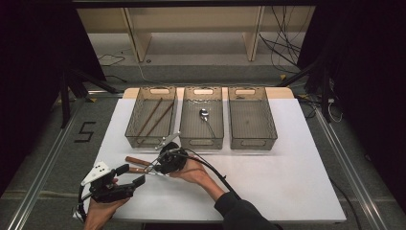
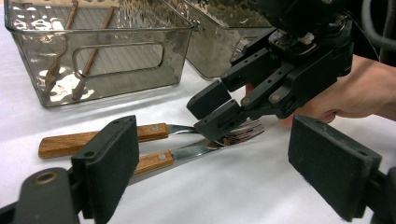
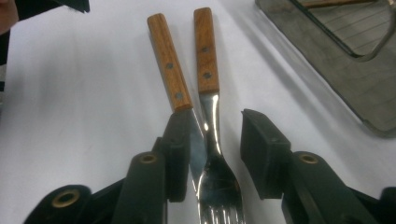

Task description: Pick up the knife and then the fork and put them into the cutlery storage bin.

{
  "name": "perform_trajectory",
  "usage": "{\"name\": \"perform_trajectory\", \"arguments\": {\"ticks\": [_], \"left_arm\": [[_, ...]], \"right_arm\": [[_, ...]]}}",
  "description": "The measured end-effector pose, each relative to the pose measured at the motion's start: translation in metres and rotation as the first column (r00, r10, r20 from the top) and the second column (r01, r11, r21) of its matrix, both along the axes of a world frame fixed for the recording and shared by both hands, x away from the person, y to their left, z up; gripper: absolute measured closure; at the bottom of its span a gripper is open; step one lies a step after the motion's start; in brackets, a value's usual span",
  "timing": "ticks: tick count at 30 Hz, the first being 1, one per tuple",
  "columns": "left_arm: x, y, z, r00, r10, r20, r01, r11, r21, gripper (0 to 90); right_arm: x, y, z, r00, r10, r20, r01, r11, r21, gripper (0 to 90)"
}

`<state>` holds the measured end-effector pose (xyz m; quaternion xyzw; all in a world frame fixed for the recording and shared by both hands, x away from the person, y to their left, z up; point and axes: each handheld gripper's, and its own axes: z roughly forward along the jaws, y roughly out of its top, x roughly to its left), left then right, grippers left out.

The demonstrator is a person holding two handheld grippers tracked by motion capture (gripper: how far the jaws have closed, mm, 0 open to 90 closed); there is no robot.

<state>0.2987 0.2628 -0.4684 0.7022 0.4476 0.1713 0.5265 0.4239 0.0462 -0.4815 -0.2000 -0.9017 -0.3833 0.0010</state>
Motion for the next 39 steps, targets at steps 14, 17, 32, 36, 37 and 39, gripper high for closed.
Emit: {"name": "perform_trajectory", "arguments": {"ticks": [14, 17, 32, 36, 37, 39], "left_arm": [[0.001, 0.000, -0.001, 1.0000, -0.004, -0.004, 0.004, 1.0000, 0.004, 15.9], [0.001, 0.000, -0.001, 1.0000, -0.004, -0.004, 0.004, 1.0000, 0.004, 15.9], [0.001, 0.000, -0.001, 1.0000, -0.005, -0.006, 0.005, 1.0000, 0.008, 15.9], [0.001, 0.000, -0.001, 1.0000, -0.005, -0.005, 0.005, 1.0000, 0.007, 15.9], [0.001, 0.000, -0.001, 1.0000, -0.005, -0.006, 0.005, 1.0000, 0.007, 16.0], [0.001, 0.000, -0.001, 1.0000, -0.006, -0.006, 0.006, 1.0000, 0.008, 15.9]], "right_arm": [[0.000, 0.009, -0.007, 0.9998, 0.014, -0.011, -0.014, 0.9996, -0.026, 72.9], [0.001, 0.010, -0.008, 0.9999, 0.015, -0.008, -0.016, 0.9994, -0.031, 75.7], [-0.002, 0.010, -0.007, 0.9985, 0.046, 0.029, -0.045, 0.9972, -0.060, 81.9], [-0.003, 0.009, -0.005, 0.9982, 0.054, 0.028, -0.052, 0.9972, -0.055, 82.6], [-0.003, 0.009, -0.005, 0.9982, 0.055, 0.023, -0.054, 0.9970, -0.055, 82.9], [-0.003, 0.008, -0.004, 0.9980, 0.063, 0.001, -0.063, 0.9975, -0.033, 89.0]]}}
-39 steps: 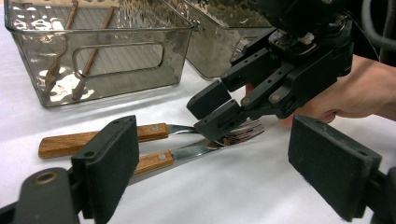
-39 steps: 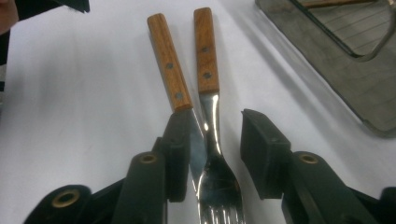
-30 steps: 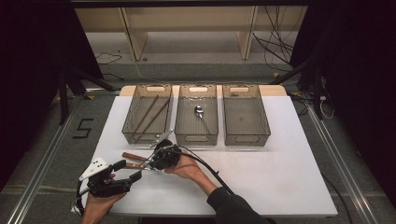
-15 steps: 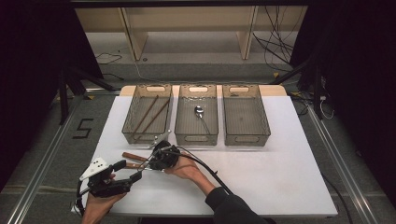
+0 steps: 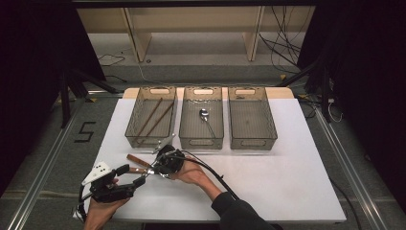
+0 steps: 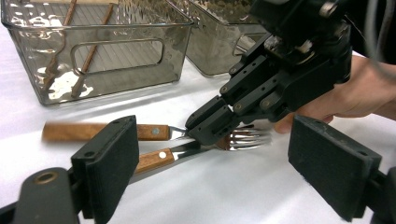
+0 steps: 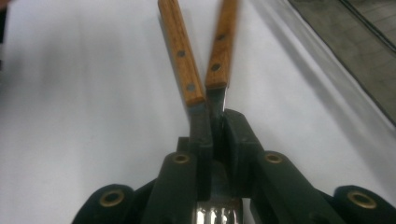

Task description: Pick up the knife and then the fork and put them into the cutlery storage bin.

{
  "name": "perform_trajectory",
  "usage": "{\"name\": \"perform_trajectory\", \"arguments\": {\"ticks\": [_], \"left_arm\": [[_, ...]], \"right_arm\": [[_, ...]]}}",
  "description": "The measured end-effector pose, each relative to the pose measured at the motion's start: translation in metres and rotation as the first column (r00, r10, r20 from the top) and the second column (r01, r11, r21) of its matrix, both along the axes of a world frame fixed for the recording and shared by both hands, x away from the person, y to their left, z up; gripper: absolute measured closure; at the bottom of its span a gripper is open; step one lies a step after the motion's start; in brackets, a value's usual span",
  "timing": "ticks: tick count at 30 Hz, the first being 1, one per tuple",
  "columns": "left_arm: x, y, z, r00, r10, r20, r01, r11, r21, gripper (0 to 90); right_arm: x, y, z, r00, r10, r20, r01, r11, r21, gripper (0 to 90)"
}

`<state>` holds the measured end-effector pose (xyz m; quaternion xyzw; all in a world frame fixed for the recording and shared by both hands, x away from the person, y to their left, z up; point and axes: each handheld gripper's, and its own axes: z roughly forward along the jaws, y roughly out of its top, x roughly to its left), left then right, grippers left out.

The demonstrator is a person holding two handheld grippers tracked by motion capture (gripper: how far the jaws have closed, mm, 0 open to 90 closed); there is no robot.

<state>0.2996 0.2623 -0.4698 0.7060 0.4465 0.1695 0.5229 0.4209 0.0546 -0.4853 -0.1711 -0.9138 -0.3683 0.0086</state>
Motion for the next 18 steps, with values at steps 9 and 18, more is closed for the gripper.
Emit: {"name": "perform_trajectory", "arguments": {"ticks": [9, 18], "left_arm": [[0.000, 0.000, 0.000, 1.0000, 0.001, 0.000, -0.001, 1.0000, -0.002, 16.0], [0.000, 0.000, 0.000, 1.0000, 0.000, 0.000, 0.000, 1.0000, -0.003, 15.9]], "right_arm": [[0.000, 0.003, 0.002, 1.0000, -0.007, 0.003, 0.007, 0.9997, -0.023, 89.2], [-0.004, 0.010, 0.001, 0.9984, 0.010, 0.055, -0.005, 0.9960, -0.090, 87.4]]}}
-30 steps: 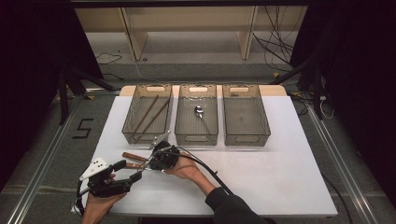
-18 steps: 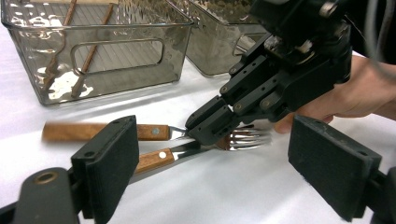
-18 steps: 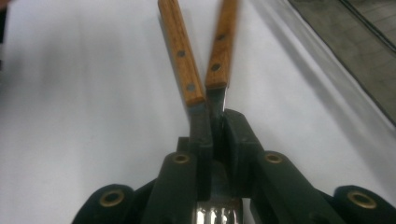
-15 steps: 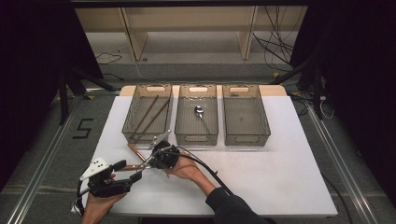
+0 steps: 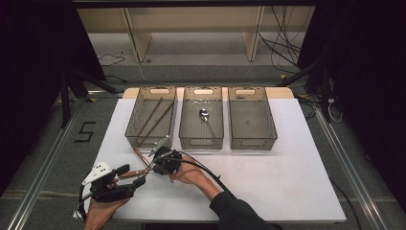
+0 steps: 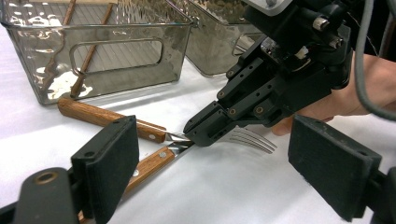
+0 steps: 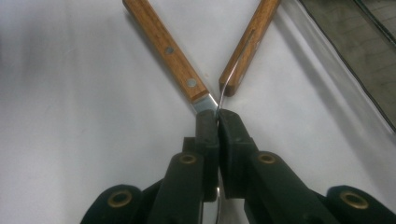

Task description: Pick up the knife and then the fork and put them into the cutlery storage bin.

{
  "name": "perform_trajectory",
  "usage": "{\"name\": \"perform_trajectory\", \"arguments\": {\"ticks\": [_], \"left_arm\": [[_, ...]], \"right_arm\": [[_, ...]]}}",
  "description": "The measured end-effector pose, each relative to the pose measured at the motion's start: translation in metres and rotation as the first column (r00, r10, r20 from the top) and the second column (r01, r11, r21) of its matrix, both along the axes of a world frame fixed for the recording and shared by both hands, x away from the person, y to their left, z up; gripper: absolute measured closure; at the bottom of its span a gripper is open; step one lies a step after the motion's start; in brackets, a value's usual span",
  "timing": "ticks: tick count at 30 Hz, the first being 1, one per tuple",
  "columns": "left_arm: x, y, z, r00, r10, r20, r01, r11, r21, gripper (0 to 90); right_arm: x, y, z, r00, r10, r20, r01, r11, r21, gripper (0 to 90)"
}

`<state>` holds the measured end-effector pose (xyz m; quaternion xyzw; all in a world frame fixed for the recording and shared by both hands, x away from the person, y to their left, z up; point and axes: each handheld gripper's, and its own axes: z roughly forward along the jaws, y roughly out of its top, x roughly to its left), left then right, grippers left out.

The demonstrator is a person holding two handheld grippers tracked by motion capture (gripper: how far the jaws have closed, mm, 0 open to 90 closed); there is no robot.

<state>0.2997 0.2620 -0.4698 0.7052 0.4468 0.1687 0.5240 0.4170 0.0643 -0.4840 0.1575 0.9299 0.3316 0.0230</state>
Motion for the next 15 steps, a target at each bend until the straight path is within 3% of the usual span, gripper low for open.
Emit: {"name": "perform_trajectory", "arguments": {"ticks": [8, 15], "left_arm": [[0.000, 0.000, 0.000, 1.0000, 0.001, 0.000, -0.001, 1.0000, 0.001, 16.0], [0.000, 0.001, 0.000, 1.0000, 0.000, 0.000, 0.000, 1.0000, 0.003, 16.0]], "right_arm": [[0.000, -0.002, 0.001, 0.9999, 0.000, 0.016, 0.000, 1.0000, -0.005, 89.5], [0.000, -0.010, 0.016, 0.9994, 0.020, 0.027, -0.021, 0.9984, 0.052, 89.7]]}}
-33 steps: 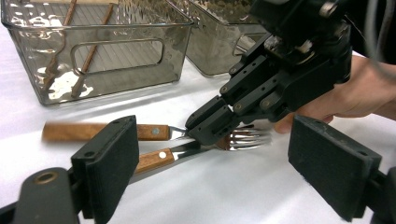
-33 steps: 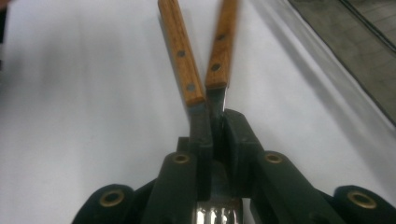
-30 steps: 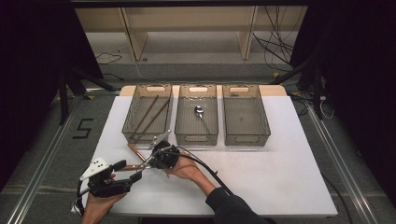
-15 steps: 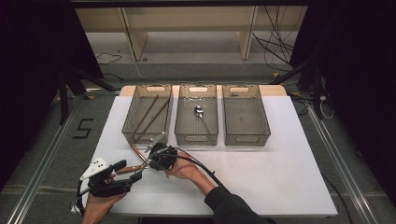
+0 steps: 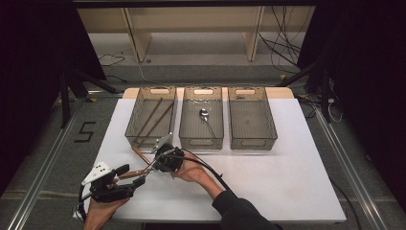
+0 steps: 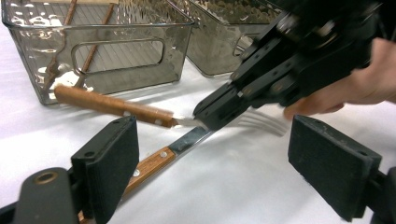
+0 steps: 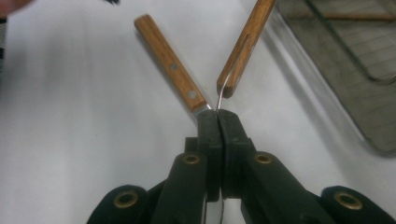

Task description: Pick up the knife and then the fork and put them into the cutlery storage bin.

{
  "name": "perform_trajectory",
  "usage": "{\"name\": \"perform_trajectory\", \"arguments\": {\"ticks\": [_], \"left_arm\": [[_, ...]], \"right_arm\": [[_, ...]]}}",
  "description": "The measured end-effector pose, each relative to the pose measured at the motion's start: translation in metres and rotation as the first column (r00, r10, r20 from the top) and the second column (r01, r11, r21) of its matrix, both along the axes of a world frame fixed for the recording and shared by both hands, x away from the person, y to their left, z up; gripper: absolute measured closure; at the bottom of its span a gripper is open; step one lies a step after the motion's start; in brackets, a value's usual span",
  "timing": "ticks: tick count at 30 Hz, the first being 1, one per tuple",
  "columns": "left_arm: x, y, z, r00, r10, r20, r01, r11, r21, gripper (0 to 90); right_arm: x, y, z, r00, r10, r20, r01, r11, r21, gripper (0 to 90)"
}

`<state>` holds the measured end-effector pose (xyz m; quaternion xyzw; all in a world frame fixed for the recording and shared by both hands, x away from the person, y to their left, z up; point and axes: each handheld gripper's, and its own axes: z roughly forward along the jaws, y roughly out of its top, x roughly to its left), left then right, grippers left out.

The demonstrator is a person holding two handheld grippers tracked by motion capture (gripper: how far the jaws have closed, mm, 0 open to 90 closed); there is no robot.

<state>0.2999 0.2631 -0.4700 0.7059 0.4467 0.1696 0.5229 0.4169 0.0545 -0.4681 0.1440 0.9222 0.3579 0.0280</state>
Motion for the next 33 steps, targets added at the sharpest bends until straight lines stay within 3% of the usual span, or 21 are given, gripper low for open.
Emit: {"name": "perform_trajectory", "arguments": {"ticks": [11, 19, 23, 28, 33], "left_arm": [[0.000, -0.001, 0.000, 1.0000, 0.001, 0.000, -0.001, 1.0000, -0.001, 16.0], [0.000, -0.001, -0.001, 1.0000, -0.001, -0.001, 0.001, 1.0000, 0.002, 16.0], [0.000, -0.001, 0.000, 1.0000, -0.004, -0.001, 0.004, 1.0000, 0.008, 16.0], [0.001, -0.002, 0.000, 1.0000, -0.002, -0.002, 0.002, 1.0000, 0.005, 16.0], [0.001, -0.002, 0.000, 1.0000, 0.000, -0.002, 0.000, 1.0000, 0.004, 16.0]], "right_arm": [[-0.009, -0.024, 0.033, 0.9998, 0.020, 0.000, -0.020, 0.9974, 0.069, 89.6], [-0.010, -0.055, 0.058, 0.9998, -0.021, 0.001, 0.020, 0.9937, 0.110, 89.6], [-0.006, -0.079, 0.074, 0.9975, -0.070, 0.005, 0.069, 0.9887, 0.133, 89.6], [0.002, -0.114, 0.093, 0.9888, -0.148, 0.022, 0.143, 0.9789, 0.146, 89.6], [0.015, -0.153, 0.106, 0.9689, -0.245, 0.033, 0.236, 0.9567, 0.170, 89.6]]}}
